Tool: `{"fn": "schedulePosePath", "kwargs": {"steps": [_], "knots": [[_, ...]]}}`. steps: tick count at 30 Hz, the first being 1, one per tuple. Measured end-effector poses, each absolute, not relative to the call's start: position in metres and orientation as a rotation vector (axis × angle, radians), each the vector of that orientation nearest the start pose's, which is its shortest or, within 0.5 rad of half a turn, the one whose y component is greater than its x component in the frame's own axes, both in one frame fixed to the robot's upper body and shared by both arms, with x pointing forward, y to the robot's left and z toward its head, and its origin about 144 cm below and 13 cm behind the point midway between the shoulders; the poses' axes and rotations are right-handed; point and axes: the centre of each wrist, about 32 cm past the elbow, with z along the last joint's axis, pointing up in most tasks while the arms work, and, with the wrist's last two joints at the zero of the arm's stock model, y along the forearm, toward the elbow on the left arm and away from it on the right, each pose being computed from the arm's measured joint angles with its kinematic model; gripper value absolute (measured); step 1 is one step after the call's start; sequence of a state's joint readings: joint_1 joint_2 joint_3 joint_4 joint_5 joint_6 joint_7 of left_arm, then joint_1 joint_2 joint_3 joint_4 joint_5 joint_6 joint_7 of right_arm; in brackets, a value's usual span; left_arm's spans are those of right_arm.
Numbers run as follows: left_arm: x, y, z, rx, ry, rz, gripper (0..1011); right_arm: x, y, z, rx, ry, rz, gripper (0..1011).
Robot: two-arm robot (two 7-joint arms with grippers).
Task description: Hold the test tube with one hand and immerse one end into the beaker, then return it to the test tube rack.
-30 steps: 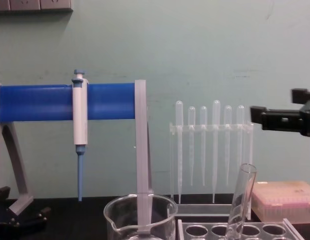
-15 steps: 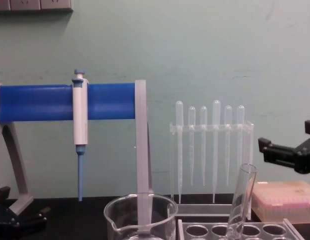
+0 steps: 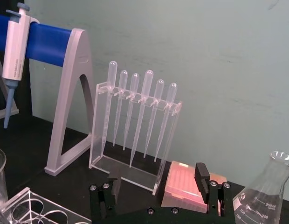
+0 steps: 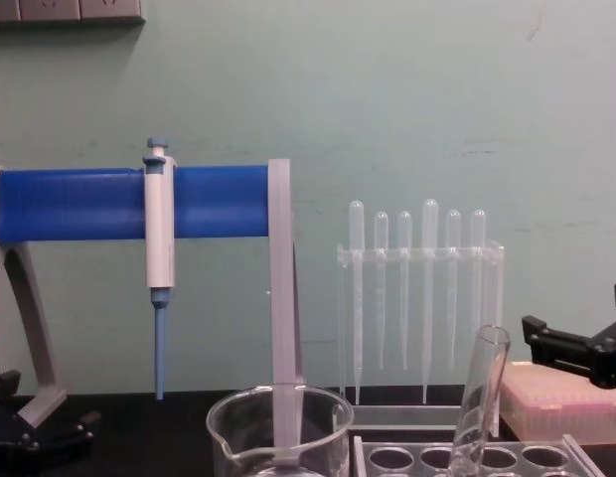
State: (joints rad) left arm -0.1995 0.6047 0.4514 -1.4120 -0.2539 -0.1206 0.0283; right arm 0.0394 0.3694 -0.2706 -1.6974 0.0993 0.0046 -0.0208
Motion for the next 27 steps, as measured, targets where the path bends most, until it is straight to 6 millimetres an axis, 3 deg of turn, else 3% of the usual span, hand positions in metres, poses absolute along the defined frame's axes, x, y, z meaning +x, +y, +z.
{"fn": "schedulePosePath", "kwargs": {"steps": [27], "knots": [[0.4886, 0.3097, 1.1398, 0.304, -0.285, 1.248, 1000, 0.4565, -0.2389, 1.18, -0.128, -0.26, -1.29, 1004]]}}
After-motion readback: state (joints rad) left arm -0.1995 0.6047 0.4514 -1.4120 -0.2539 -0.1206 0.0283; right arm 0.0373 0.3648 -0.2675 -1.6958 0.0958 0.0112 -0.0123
